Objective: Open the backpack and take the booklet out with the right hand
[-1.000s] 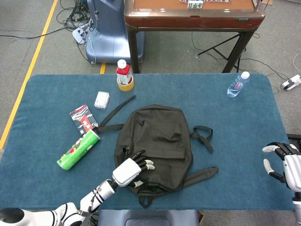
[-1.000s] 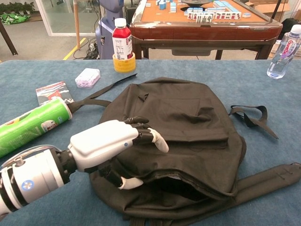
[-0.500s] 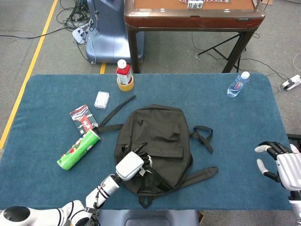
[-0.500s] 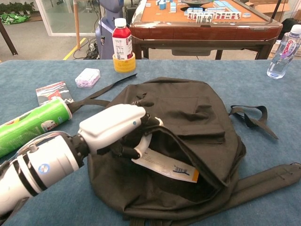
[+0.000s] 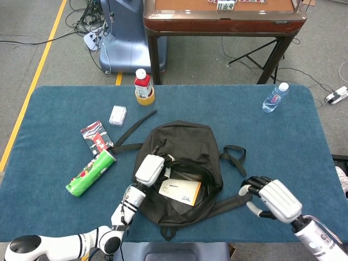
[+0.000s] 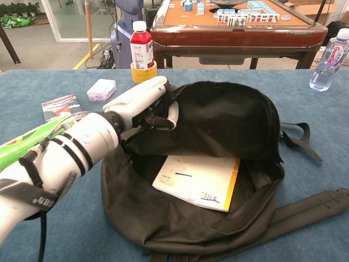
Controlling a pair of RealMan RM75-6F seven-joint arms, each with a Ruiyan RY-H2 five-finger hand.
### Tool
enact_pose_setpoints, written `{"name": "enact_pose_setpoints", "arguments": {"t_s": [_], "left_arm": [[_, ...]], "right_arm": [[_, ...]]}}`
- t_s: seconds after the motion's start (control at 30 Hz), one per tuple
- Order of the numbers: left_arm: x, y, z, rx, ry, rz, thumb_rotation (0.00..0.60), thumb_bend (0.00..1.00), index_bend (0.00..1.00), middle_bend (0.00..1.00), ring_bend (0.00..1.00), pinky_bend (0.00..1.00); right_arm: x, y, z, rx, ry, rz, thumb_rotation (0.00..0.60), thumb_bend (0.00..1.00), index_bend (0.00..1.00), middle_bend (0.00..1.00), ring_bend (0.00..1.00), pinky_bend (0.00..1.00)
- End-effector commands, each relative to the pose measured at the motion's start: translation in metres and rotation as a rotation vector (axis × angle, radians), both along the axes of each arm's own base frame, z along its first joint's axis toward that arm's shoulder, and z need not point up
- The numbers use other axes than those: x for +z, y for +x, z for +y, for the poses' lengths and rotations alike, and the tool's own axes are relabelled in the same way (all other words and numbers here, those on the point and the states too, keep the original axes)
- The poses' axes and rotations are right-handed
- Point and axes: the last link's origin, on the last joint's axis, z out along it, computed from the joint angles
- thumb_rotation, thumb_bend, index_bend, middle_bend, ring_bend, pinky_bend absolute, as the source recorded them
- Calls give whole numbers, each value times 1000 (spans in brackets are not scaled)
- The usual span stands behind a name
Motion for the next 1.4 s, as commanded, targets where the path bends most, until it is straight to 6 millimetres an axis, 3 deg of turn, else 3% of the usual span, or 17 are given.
{"name": "enact_pose_setpoints", "arguments": {"t_s": [0.03, 0.33, 0.67, 0.87, 1.07, 1.4], "left_arm": [[0, 15, 5, 86, -34, -30, 600, 798, 694, 526, 384, 48], [3, 17, 6, 159, -32, 2, 600, 797, 680, 526, 384, 48], [7, 17, 4, 188, -39, -3, 600, 797, 678, 526, 385, 48], [9, 17, 4, 195, -40, -3, 600, 797, 676, 526, 385, 48], [8, 13, 3, 200, -45, -4, 600, 796, 676, 526, 385, 48], [9, 10, 4, 198, -50, -9, 600, 797, 678, 526, 385, 48]], "right_arm": [[-22, 22, 3, 51, 169, -39, 600, 355, 402, 352, 277, 370], [-66, 49, -21, 138, 254, 6, 600, 355, 402, 357, 276, 370], [-124, 58, -55, 214, 240, 103, 600, 363, 402, 374, 277, 371], [-153, 50, -69, 268, 188, 169, 600, 363, 402, 383, 277, 372], [-176, 34, -70, 301, 173, 244, 600, 315, 402, 383, 277, 372], [-188, 26, -62, 335, 122, 219, 600, 145, 402, 341, 273, 372]]}}
